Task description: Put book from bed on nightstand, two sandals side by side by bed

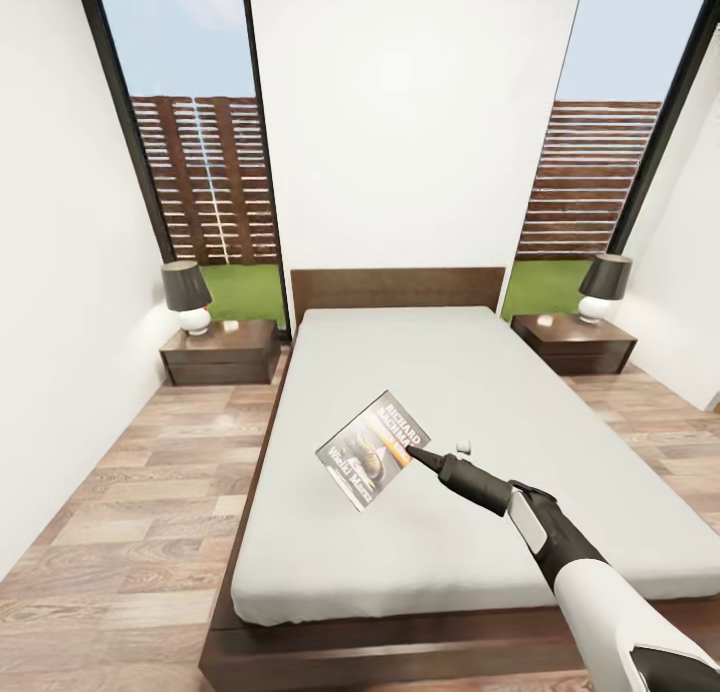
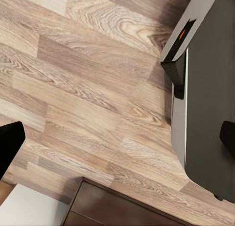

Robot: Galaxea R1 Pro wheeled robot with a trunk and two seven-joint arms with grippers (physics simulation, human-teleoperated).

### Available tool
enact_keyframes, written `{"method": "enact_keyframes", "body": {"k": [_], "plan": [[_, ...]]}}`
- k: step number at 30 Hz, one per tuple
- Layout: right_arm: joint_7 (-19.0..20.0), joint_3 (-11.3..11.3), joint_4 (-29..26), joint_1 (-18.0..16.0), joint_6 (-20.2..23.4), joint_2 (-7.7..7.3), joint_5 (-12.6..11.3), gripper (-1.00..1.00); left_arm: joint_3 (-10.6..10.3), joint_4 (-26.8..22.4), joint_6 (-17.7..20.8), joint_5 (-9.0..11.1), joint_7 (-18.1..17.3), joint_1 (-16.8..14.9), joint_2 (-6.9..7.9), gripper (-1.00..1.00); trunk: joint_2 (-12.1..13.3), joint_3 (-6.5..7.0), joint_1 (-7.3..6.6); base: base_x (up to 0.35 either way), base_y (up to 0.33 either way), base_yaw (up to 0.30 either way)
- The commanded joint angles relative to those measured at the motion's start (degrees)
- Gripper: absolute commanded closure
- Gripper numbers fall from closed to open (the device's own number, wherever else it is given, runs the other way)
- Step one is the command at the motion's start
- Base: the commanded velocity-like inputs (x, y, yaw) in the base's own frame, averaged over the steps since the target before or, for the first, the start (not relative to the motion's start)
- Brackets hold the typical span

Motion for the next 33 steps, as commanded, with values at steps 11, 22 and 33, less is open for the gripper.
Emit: {"method": "enact_keyframes", "body": {"k": [11,22,33], "plan": [[-0.6,-0.1,0.0,0.0,0.5,0.31,-0.2,1.0,-0.5,0.1,-1.3,0.6,-0.2,0.0,0.02,-1.0,-0.1,0.9,0.04,0.0,0.0,0.0],[-0.8,-0.1,0.0,0.0,0.5,0.7,-0.1,1.0,-0.5,0.1,-1.5,0.6,-0.2,0.0,0.05,-1.0,-0.1,1.91,0.04,0.0,0.0,0.0],[-3.3,0.0,0.0,0.0,0.5,0.79,-0.2,1.0,-0.5,0.1,-1.8,0.6,-0.1,0.0,0.11,-1.0,-0.1,2.89,0.04,0.0,0.0,0.0]]}}
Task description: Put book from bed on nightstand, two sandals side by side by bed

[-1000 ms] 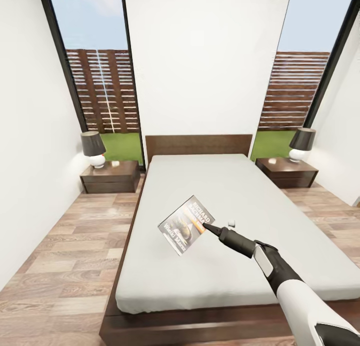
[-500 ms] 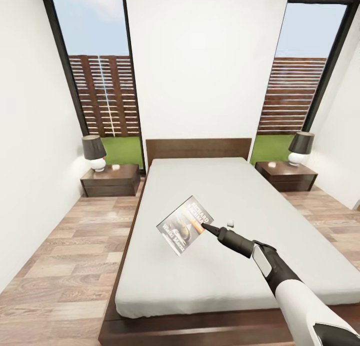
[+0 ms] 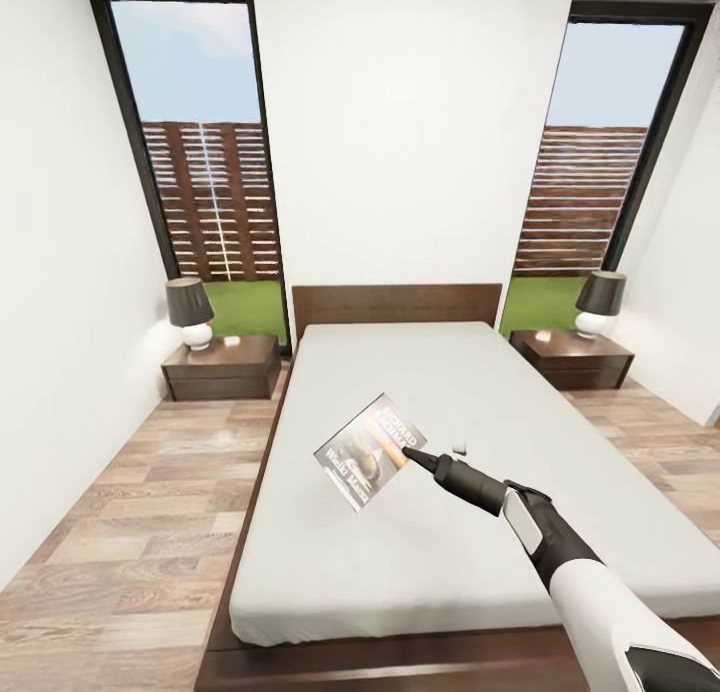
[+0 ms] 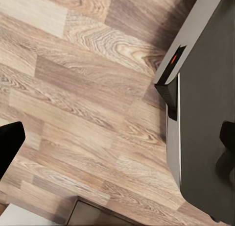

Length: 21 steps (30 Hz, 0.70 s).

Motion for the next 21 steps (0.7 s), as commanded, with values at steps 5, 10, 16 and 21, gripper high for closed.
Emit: {"method": "enact_keyframes", "body": {"k": [5,10,16,21], "plan": [[-0.8,0.0,0.0,0.0,0.5,0.08,-0.3,1.0,-0.5,0.1,-2.1,0.6,0.1,0.1,0.0,-1.0,-0.1,0.34,0.04,0.0,0.0,0.0],[-1.4,0.1,0.1,0.0,0.5,0.23,-0.3,1.0,-0.5,0.1,-3.5,0.6,0.3,0.3,0.09,-1.0,-0.1,0.76,0.04,0.0,0.0,0.0],[-4.0,0.1,0.1,0.0,0.5,0.76,-0.3,1.0,-0.5,0.1,-5.1,0.6,0.4,0.5,0.22,-1.0,-0.1,1.17,0.04,0.0,0.0,0.0],[-5.3,0.1,0.1,0.0,0.5,1.24,-0.3,1.0,-0.5,0.1,-5.7,0.6,0.5,0.6,0.27,-1.0,-0.1,1.37,0.04,0.0,0.0,0.0]]}}
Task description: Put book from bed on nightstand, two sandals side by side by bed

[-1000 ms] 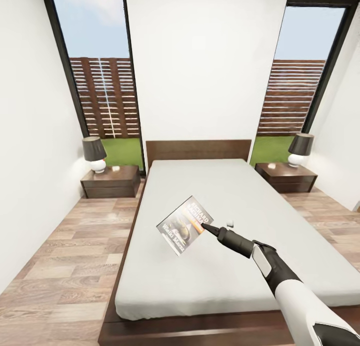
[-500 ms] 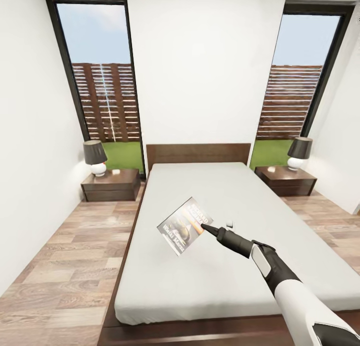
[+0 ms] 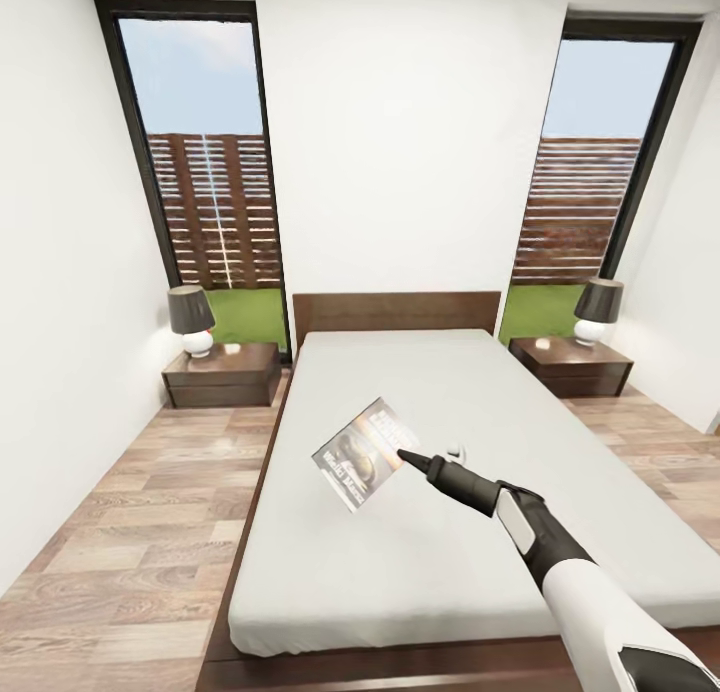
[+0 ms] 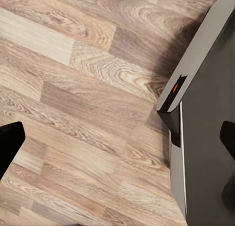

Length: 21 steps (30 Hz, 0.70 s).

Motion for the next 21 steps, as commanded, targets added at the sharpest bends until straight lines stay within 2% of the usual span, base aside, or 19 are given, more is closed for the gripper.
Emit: {"method": "enact_keyframes", "body": {"k": [1,13,21], "plan": [[-0.1,-0.1,0.0,0.0,0.5,0.06,-0.3,1.0,-0.5,0.1,-0.3,0.6,-0.2,0.0,0.01,-1.0,-0.1,-0.09,0.04,0.0,0.0,0.0],[-0.7,-0.1,0.1,0.1,0.3,0.41,-0.3,1.0,-0.5,0.1,-1.2,0.6,-0.2,0.0,0.15,-1.0,-0.1,-0.01,0.04,0.0,0.0,0.0],[-1.8,0.7,0.0,1.6,-4.4,1.3,-0.2,1.0,-0.5,0.0,-2.6,0.6,-0.3,0.0,0.16,-1.0,-0.1,-0.01,0.04,0.0,0.0,0.0]]}}
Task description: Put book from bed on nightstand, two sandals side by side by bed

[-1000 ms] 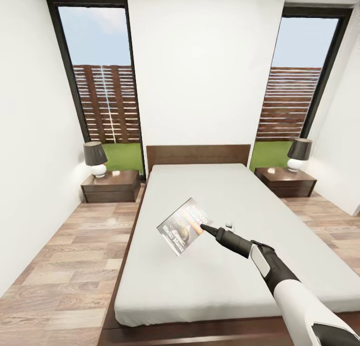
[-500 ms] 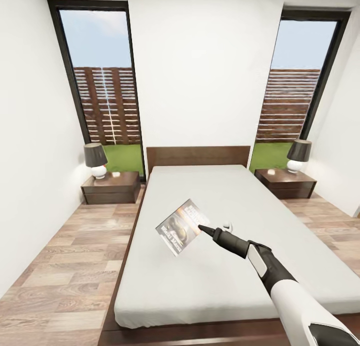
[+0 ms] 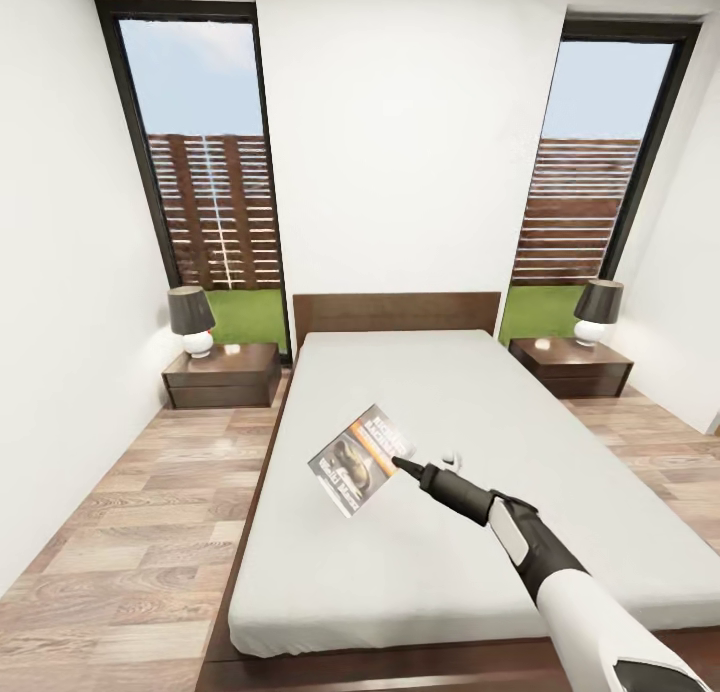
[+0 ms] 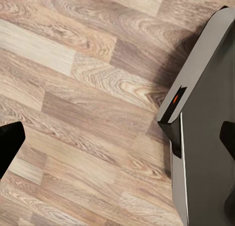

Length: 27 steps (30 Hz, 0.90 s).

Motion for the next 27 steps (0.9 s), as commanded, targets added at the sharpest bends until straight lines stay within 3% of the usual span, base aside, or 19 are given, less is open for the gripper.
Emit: {"method": "enact_keyframes", "body": {"k": [1,8,16,20,23,27], "plan": [[-0.4,0.0,0.0,0.0,0.2,0.16,-0.3,1.0,-0.5,0.1,-0.3,0.6,-0.2,0.0,-0.01,-1.0,-0.1,-0.11,0.04,0.0,0.0,0.0],[-4.1,0.5,0.0,0.3,0.5,0.75,-0.5,1.0,-0.5,0.1,-0.9,0.6,-0.2,0.0,0.01,-1.0,-0.1,-0.11,0.04,0.0,0.0,0.0],[-7.3,0.5,-0.1,0.4,10.2,0.64,-0.4,1.0,-0.5,0.0,-1.4,0.6,-0.2,-0.1,0.01,-1.0,-0.1,-0.11,0.04,0.0,0.0,0.0],[-8.0,0.7,-0.1,0.4,13.0,0.64,-0.4,1.0,-0.6,0.0,-1.5,0.6,-0.2,-0.1,0.0,-1.0,-0.1,-0.11,0.04,0.0,0.0,0.0],[-8.1,1.6,-0.1,0.4,13.9,0.68,-0.4,1.0,-0.6,0.0,-1.5,0.6,-0.2,-0.1,0.0,-1.0,-0.1,-0.11,0.04,0.0,0.0,0.0],[-8.1,4.8,-0.1,0.4,14.5,0.67,-0.4,1.0,-0.6,0.0,-1.6,0.6,-0.2,-0.1,0.0,-1.0,-0.1,-0.11,0.04,0.0,0.0,0.0]]}}
